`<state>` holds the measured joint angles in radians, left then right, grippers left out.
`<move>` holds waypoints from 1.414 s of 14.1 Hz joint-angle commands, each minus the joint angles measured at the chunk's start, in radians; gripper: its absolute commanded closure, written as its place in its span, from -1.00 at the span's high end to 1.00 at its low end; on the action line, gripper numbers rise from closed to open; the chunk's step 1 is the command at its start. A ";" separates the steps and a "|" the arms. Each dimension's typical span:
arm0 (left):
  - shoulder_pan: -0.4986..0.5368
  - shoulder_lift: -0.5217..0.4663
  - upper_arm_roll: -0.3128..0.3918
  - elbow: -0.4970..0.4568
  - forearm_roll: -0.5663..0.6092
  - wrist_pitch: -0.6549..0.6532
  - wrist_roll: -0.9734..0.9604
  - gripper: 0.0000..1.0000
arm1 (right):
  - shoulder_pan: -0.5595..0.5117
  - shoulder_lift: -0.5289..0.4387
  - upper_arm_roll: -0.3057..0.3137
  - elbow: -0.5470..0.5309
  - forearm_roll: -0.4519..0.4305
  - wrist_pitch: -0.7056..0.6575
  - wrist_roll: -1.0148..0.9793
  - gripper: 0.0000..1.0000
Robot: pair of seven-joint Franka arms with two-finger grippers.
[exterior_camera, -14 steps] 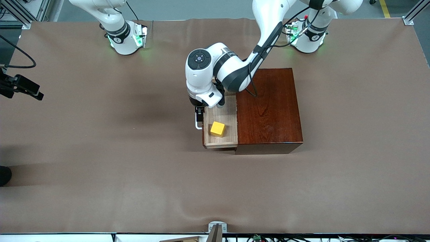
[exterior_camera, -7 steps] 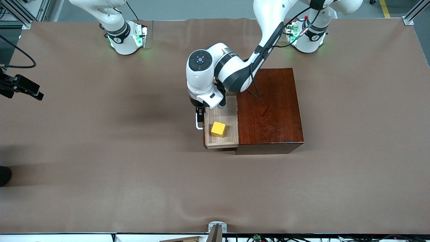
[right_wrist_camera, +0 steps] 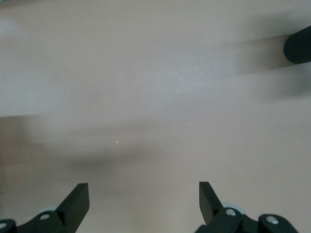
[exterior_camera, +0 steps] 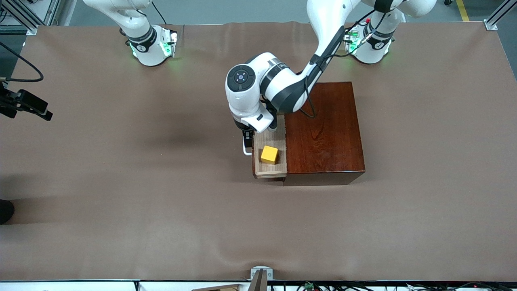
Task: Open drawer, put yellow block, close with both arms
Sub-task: 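Push the drawer front into the box with the left gripper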
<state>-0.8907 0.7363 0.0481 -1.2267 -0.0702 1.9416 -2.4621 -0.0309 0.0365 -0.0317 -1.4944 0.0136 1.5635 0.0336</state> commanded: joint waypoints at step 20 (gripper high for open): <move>0.023 -0.047 0.111 -0.028 0.141 -0.296 -0.005 1.00 | -0.020 -0.009 0.018 0.003 -0.004 -0.003 0.008 1.00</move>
<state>-0.8711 0.7303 0.1210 -1.2327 0.0284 1.6867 -2.4627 -0.0310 0.0365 -0.0308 -1.4943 0.0136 1.5634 0.0336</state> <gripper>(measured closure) 0.000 0.000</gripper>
